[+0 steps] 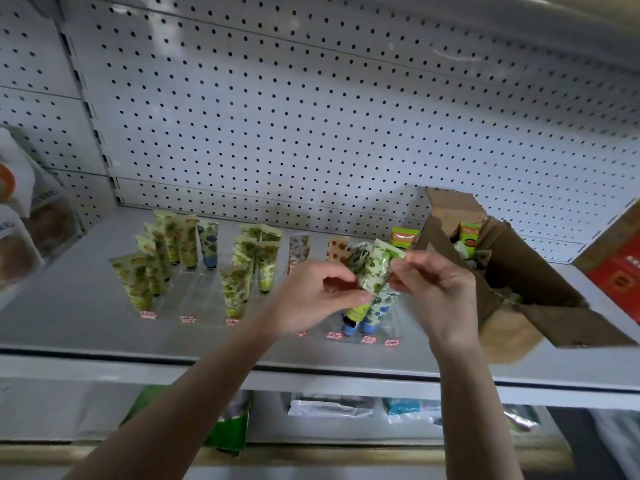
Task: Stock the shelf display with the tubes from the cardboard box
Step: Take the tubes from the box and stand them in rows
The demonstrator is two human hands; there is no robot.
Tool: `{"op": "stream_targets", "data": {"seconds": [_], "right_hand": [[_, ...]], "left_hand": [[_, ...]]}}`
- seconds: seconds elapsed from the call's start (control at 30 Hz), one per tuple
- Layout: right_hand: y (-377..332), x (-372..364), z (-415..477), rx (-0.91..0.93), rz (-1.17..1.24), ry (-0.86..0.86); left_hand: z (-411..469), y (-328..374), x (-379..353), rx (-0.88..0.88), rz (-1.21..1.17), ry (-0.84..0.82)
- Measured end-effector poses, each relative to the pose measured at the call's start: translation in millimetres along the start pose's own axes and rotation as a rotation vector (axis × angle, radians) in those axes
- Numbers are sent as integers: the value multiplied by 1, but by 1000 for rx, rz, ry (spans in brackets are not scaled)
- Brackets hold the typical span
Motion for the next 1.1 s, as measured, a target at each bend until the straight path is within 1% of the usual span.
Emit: {"op": "stream_targets", "data": {"seconds": [0.27, 0.4, 0.57, 0.63, 0.73, 0.9, 1.1], "right_hand": [[1, -18, -4, -45, 52, -66], [1, -40, -6, -53, 54, -108], [9, -68, -7, -92, 29, -160], [12, -79, -7, -110, 47, -175], [14, -95, -8, -106, 54, -217], [19, -114, -8, -104, 21, -250], [26, -127, -3, -93, 11, -251]], "left_hand": [[-12, 0, 10, 20, 44, 20], [-23, -7, 25, 50, 125, 27], [-32, -20, 51, 108, 262, 79], [-35, -21, 62, 124, 246, 111], [-40, -17, 83, 119, 160, 199], [-41, -16, 113, 82, 90, 329], [-32, -17, 126, 79, 218, 305]]}}
Point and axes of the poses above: each hand's wrist, its own z-axis towards the middle knuckle, its own x-axis out of the back of the hand, y = z × x, the point moved 9 cm from there along z, towards the middle knuckle, and after that the axes turned 2 degrees about -x, right-handed, at the moved point
